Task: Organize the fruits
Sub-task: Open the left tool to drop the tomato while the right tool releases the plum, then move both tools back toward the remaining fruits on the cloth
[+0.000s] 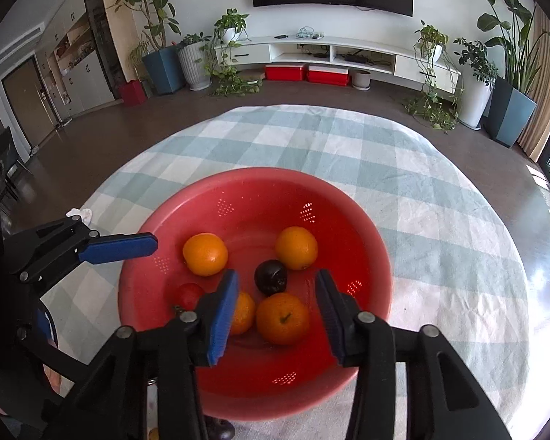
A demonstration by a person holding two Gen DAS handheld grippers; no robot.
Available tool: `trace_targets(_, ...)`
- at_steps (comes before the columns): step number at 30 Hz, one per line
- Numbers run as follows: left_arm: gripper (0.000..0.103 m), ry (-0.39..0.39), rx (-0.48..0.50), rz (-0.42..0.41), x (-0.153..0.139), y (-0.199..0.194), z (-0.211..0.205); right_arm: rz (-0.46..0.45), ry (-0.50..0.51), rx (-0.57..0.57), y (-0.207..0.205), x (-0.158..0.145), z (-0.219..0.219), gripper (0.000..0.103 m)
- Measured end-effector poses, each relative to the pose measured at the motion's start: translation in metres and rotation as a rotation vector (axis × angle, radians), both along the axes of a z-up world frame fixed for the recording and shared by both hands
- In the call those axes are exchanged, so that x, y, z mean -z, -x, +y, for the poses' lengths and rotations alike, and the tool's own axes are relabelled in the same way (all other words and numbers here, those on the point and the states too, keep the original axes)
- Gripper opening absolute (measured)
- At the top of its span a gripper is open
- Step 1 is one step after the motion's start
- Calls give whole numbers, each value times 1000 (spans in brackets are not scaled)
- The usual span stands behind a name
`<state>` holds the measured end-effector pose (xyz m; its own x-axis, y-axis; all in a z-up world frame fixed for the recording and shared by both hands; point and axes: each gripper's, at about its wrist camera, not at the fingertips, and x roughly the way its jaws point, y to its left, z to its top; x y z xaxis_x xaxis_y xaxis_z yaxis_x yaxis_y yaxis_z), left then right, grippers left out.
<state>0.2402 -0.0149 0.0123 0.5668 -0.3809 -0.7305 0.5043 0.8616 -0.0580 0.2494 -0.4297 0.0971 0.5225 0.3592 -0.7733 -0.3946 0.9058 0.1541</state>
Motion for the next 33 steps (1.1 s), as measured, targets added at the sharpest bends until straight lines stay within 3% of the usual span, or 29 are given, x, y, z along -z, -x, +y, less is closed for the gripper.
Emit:
trace_targets(3,101,26,0,-38,-13,24,9,-2,-80,16,18,-11,-14,80)
trace_targets(8,103,46,-3,-39,-17,69,23,3,-196,23,60,-19,-39,90)
trace_targets(14,103,14,55,-31,-8,126,35,1,-286,73,117,-15,-66,91)
trace_targets(21,103,-112,165,10,16,173,27,15,-327,86,178,1,-75,92)
trace_targets(29,103,-111,330,71,29,186,12,34,-346,69,209,17,-69,92)
trace_targets(33,102,-154,379,90,34,182,5,21,-335,77,213,15,-71,90)
